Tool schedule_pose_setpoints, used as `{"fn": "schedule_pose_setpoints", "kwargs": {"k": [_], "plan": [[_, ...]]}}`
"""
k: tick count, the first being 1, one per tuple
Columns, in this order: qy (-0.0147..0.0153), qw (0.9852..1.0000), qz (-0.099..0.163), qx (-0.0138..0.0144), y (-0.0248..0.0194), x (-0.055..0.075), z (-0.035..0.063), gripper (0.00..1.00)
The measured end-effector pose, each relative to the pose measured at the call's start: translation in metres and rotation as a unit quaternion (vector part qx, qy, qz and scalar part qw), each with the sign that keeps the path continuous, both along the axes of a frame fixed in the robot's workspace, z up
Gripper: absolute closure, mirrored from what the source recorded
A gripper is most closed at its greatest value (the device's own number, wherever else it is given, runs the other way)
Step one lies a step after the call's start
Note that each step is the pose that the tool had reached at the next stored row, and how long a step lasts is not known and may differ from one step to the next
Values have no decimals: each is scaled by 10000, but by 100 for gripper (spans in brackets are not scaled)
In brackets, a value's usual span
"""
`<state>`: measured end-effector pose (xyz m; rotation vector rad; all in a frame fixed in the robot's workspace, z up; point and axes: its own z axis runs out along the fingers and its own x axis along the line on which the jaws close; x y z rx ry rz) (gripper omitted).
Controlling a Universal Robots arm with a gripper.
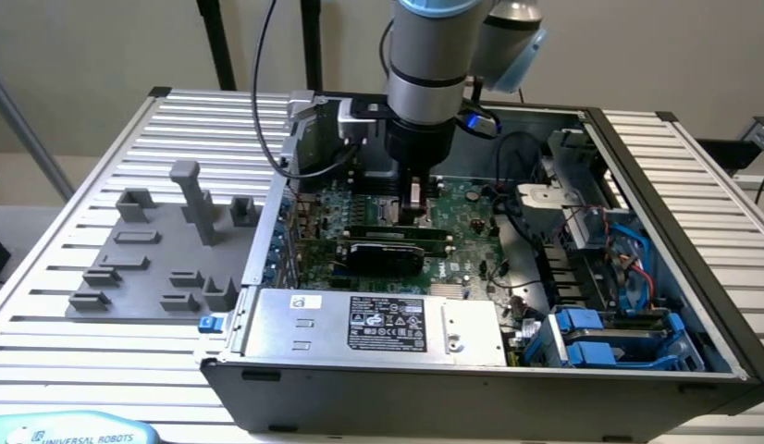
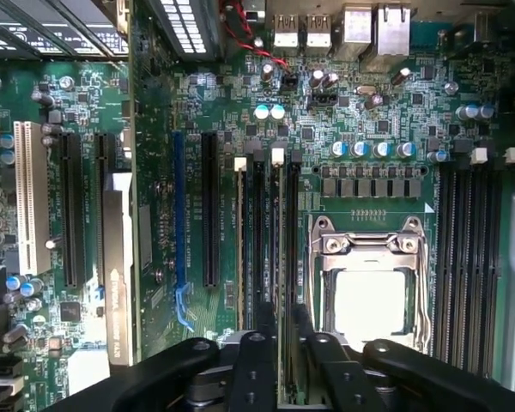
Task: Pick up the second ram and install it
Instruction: 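Insert the second ram into the second slot, then press down the second ram until it locks into place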
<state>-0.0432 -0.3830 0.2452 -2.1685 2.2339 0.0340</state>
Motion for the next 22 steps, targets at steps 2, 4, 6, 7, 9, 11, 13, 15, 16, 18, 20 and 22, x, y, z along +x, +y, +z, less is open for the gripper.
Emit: {"fn": "schedule_pose_setpoints", "kwargs": {"k": [2,4,6,7,9,11,13,15,16,18,20,22], "plan": [[-1,10000,0,2,0,-3,10,87],[-1,10000,0,3,1,-5,10,89],[0,10000,0,2,0,-5,12,89],[0,10000,0,2,0,-5,12,89],[0,10000,0,2,0,-6,12,89],[0,10000,-1,2,0,-5,12,89],[0,10000,0,2,0,-5,12,89],[0,10000,0,2,0,-5,12,89],[0,10000,0,2,0,-5,12,89],[0,10000,-1,2,0,-6,12,89],[0,10000,-1,1,2,-7,-1,89],[7,10000,0,2,5,-7,-31,89]]}}
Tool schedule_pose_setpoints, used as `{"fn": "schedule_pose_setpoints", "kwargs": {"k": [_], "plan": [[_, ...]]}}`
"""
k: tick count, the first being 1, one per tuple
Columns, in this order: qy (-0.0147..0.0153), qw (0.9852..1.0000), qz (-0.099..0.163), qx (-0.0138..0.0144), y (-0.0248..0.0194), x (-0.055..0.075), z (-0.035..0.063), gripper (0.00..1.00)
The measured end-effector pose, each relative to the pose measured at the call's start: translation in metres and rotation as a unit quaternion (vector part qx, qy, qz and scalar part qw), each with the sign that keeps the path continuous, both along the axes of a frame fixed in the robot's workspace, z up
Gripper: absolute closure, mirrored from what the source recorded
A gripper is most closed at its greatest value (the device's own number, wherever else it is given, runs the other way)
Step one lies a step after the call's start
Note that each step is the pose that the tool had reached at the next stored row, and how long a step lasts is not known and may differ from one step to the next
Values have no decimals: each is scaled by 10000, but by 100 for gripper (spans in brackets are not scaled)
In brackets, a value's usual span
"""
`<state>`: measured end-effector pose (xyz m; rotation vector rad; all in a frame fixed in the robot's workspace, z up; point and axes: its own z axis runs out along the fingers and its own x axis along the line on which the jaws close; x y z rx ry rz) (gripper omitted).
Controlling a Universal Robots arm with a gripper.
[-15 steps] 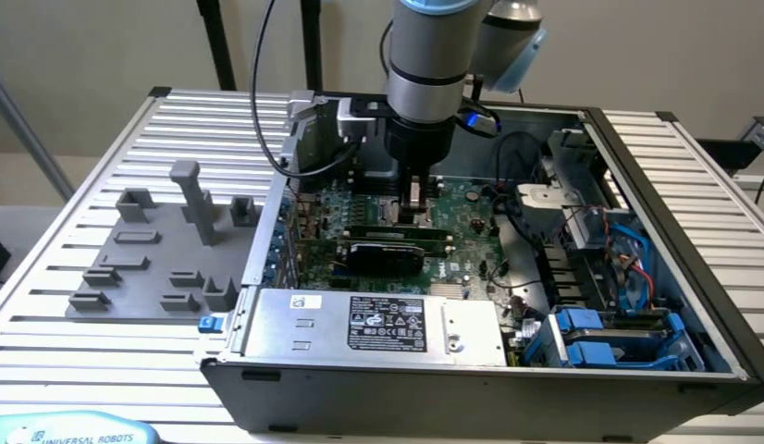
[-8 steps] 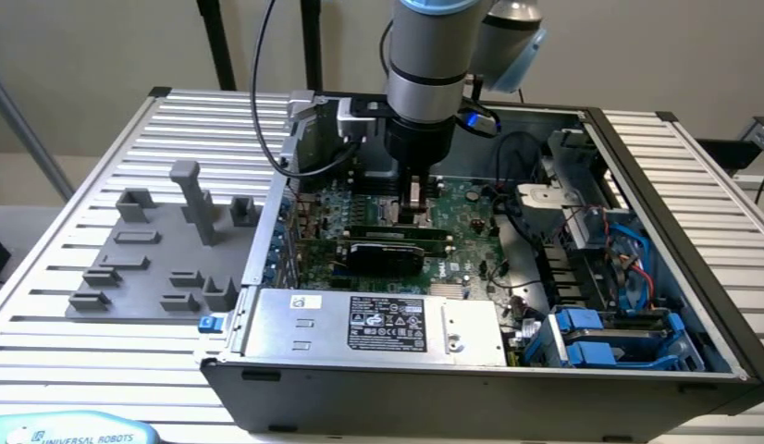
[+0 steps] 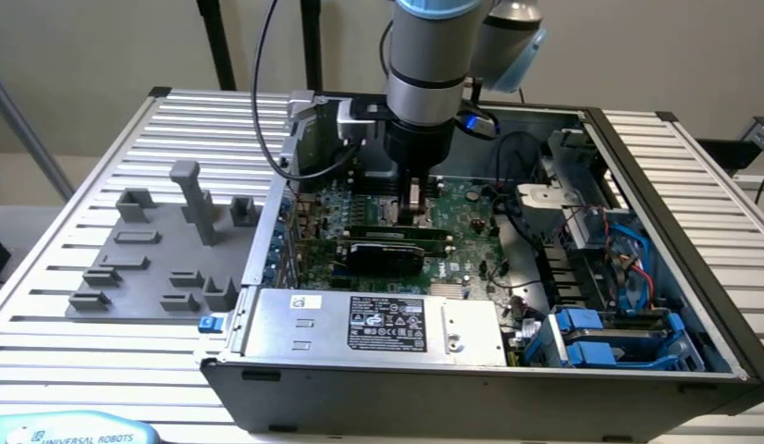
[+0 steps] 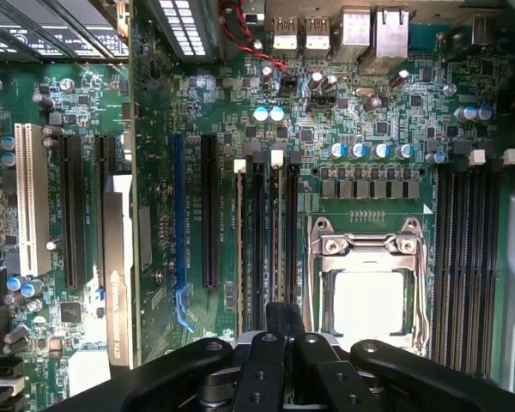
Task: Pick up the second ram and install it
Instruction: 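Press down the second ram until it locks into place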
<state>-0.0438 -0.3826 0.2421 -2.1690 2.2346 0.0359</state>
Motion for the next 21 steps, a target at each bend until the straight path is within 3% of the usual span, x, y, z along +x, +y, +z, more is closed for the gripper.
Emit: {"fn": "schedule_pose_setpoints", "kwargs": {"k": [6,14,16,19,21], "plan": [[47,10000,0,0,2,0,-80,89],[59,10000,0,-8,-1,-1,-184,89],[64,10000,-1,8,4,0,-123,89],[80,10000,0,1,3,3,15,89],[95,10000,0,4,3,10,41,89]]}}
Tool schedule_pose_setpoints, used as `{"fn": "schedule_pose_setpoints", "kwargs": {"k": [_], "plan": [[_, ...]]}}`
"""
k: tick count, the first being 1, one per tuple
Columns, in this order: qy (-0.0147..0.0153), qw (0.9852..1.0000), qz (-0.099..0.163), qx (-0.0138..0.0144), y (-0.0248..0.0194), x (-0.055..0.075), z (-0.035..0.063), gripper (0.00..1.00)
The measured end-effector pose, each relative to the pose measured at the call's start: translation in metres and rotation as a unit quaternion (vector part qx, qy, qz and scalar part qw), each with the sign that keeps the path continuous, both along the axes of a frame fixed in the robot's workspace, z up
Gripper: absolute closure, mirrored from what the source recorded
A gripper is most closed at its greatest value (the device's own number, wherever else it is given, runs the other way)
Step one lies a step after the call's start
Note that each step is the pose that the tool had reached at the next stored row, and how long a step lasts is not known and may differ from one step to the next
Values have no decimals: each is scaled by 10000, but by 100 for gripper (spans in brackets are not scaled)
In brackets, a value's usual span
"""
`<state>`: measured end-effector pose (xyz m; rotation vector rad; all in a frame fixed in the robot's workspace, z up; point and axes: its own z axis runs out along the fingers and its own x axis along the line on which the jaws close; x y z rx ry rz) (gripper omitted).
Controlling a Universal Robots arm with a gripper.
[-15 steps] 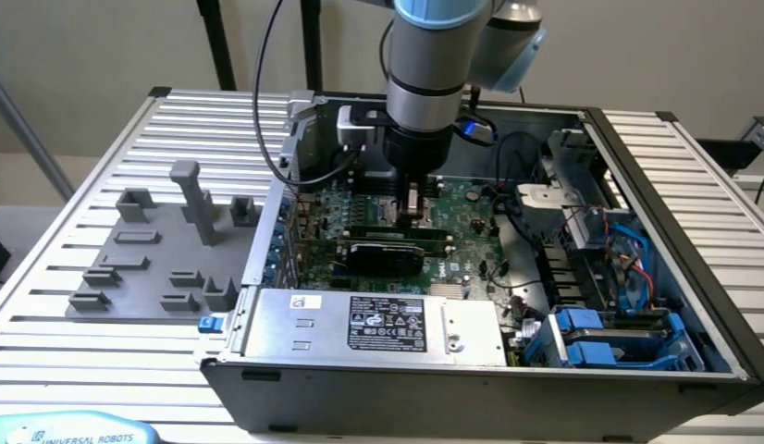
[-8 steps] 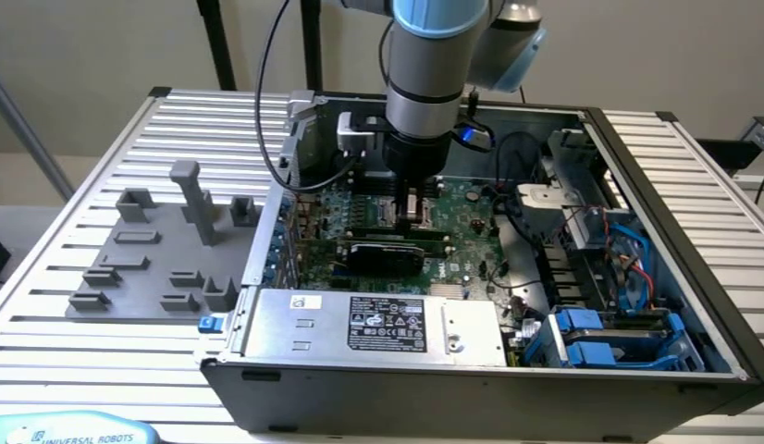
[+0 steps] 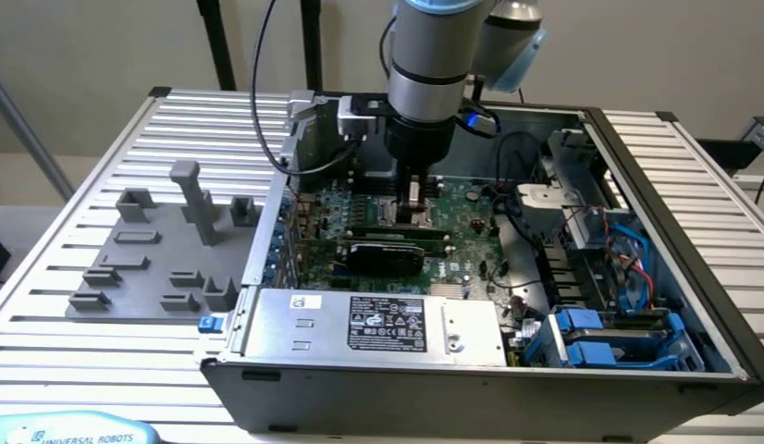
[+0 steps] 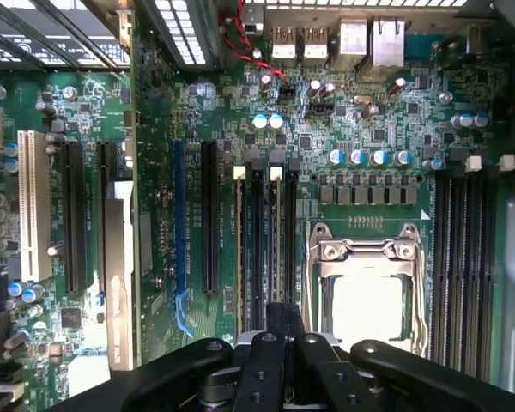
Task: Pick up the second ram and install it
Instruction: 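Press down the second ram until it locks into place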
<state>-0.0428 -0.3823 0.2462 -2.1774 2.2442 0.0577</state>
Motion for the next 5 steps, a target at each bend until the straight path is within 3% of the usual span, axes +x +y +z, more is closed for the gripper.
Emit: {"fn": "schedule_pose_setpoints", "kwargs": {"k": [5], "plan": [[2,10000,-5,-1,-1,16,1,89]]}}
